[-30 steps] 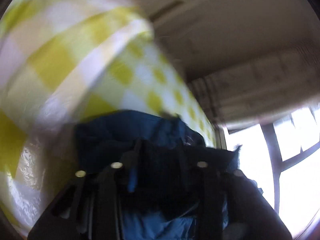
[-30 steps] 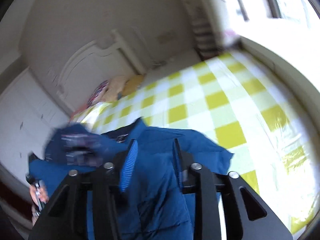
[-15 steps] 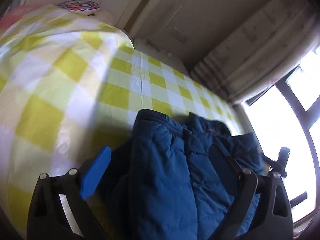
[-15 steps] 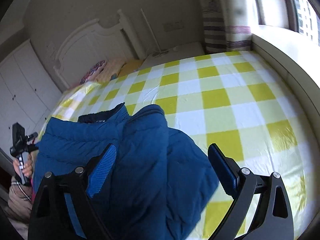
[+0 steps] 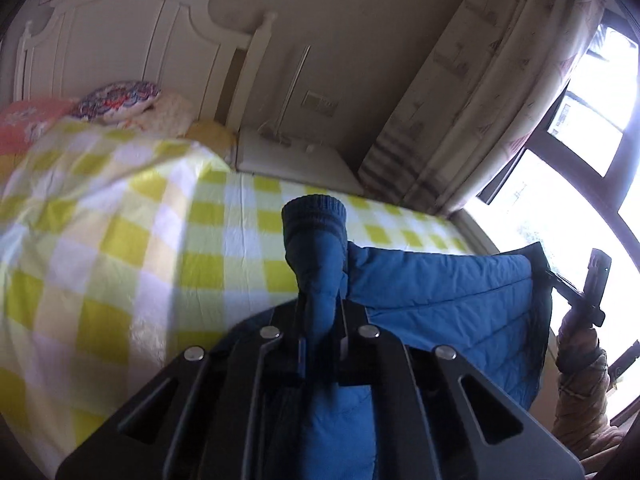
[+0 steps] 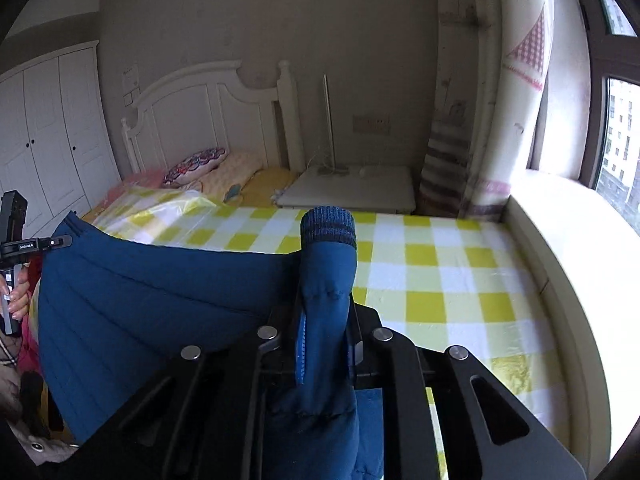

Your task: Fold large clothes

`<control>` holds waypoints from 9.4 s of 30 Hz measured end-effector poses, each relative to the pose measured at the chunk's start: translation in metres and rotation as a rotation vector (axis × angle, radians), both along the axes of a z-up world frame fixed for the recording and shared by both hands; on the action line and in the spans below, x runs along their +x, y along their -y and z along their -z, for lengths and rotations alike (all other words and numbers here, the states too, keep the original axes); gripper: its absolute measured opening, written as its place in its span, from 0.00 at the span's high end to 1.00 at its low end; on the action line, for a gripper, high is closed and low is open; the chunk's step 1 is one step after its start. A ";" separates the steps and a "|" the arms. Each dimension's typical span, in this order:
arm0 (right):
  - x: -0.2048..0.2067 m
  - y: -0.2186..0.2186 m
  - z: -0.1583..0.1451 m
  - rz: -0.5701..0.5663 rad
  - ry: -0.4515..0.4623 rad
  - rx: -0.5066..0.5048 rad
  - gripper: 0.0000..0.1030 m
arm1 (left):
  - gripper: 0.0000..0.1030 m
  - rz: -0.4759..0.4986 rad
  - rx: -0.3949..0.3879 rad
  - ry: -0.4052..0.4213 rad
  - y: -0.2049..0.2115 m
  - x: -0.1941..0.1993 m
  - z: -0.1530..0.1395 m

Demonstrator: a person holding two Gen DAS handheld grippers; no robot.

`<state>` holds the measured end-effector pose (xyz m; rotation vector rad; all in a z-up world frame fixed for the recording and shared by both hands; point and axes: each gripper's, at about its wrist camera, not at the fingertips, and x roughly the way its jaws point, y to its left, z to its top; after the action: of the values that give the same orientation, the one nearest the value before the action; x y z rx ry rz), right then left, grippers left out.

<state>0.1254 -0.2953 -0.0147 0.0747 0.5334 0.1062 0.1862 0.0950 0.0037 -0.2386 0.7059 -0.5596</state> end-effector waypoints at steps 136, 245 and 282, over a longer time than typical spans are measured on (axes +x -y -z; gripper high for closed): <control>0.123 -0.077 0.128 0.259 -0.244 0.039 0.06 | 0.02 -0.223 0.307 -0.149 0.072 0.107 0.142; -0.029 -0.148 0.117 -0.121 -0.193 -0.273 0.05 | 0.02 -0.168 0.468 0.108 0.056 -0.080 0.128; -0.058 -0.184 0.135 -0.237 -0.216 -0.301 0.05 | 0.02 -0.147 0.516 0.135 0.051 -0.119 0.150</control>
<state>0.0674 -0.1113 -0.1497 -0.2739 0.7672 0.2498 0.0670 0.0436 -0.1461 0.2251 0.6715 -0.2367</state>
